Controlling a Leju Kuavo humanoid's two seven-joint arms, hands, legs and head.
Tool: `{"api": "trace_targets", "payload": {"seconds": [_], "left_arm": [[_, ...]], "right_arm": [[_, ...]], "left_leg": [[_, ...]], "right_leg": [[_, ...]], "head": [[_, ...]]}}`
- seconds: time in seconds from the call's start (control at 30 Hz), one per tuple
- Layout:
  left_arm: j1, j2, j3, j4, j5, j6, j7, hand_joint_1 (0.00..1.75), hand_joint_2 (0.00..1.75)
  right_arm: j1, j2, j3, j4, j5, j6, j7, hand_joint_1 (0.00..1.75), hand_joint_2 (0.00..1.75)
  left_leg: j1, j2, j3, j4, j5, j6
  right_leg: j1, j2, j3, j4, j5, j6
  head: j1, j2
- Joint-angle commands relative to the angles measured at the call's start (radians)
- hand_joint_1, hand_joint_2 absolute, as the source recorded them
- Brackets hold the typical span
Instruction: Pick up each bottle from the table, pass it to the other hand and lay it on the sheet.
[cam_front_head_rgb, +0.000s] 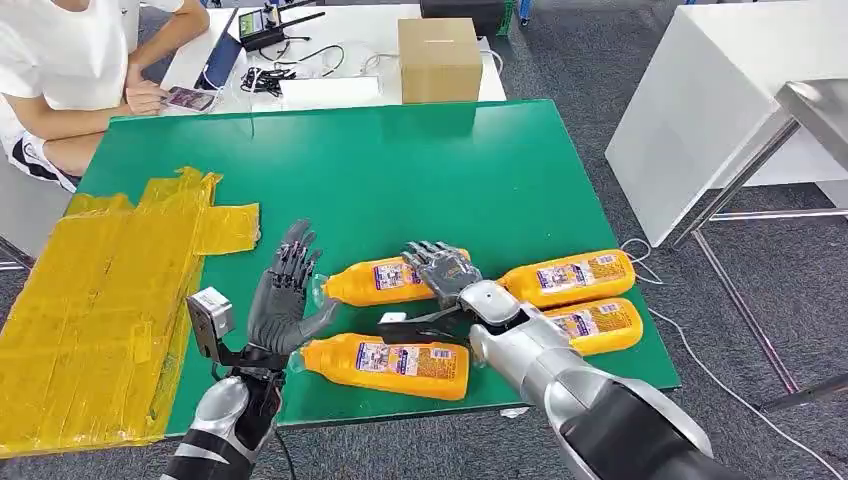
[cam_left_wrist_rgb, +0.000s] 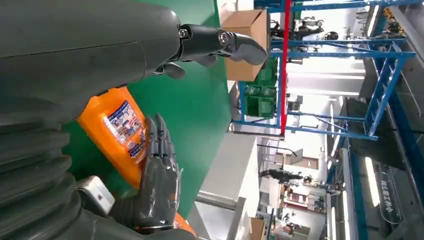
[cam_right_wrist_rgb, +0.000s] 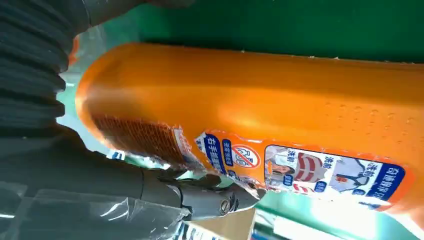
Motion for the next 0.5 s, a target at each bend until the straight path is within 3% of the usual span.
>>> {"api": "trace_targets", "payload": {"seconds": [0.03, 0.17, 0.2, 0.23, 0.3, 0.5], "left_arm": [[-0.044, 0.028, -0.033, 0.068, 0.004, 0.001, 0.000, 0.00, 1.75], [-0.045, 0.029, -0.036, 0.071, 0.007, 0.000, 0.000, 0.00, 1.75], [-0.046, 0.029, -0.036, 0.072, 0.008, -0.001, 0.000, 0.00, 1.75], [-0.047, 0.029, -0.036, 0.074, 0.009, -0.001, -0.001, 0.00, 1.75], [-0.049, 0.029, -0.036, 0.075, 0.010, -0.002, -0.001, 0.00, 1.75], [-0.049, 0.028, -0.036, 0.077, 0.014, -0.002, -0.004, 0.00, 1.75]], "right_arm": [[0.005, -0.002, -0.033, 0.037, -0.008, 0.017, -0.010, 0.00, 1.75], [0.003, -0.004, -0.060, 0.043, -0.050, 0.068, -0.021, 0.03, 1.75], [0.001, -0.004, -0.067, 0.047, -0.060, 0.084, -0.023, 0.54, 1.75], [0.001, -0.007, -0.070, 0.048, -0.066, 0.094, -0.024, 1.33, 1.75], [0.000, -0.010, -0.069, 0.053, -0.067, 0.104, -0.024, 1.43, 1.75], [-0.001, -0.011, -0.035, 0.058, -0.036, 0.109, -0.002, 1.33, 1.75]], "left_leg": [[0.000, -0.001, 0.004, -0.001, -0.001, -0.001], [0.000, -0.001, 0.005, -0.001, -0.001, -0.001], [0.000, -0.002, 0.005, -0.001, -0.001, -0.001], [0.000, -0.001, 0.003, -0.001, -0.001, -0.001], [0.000, -0.001, 0.004, -0.001, -0.001, -0.001], [0.000, -0.001, 0.003, -0.001, -0.001, -0.001]], "right_leg": [[0.000, -0.002, 0.004, -0.001, -0.001, 0.000], [0.000, -0.002, 0.005, -0.001, -0.002, 0.000], [0.000, -0.003, 0.005, -0.001, -0.002, 0.000], [0.000, -0.002, 0.003, -0.001, -0.001, 0.000], [0.000, -0.003, 0.005, -0.001, -0.002, 0.000], [0.000, -0.002, 0.004, -0.001, -0.001, 0.000]], "head": [[0.000, 0.000], [0.000, 0.000], [0.000, 0.000], [0.000, 0.000], [0.000, 0.000], [0.000, 0.000]]}}
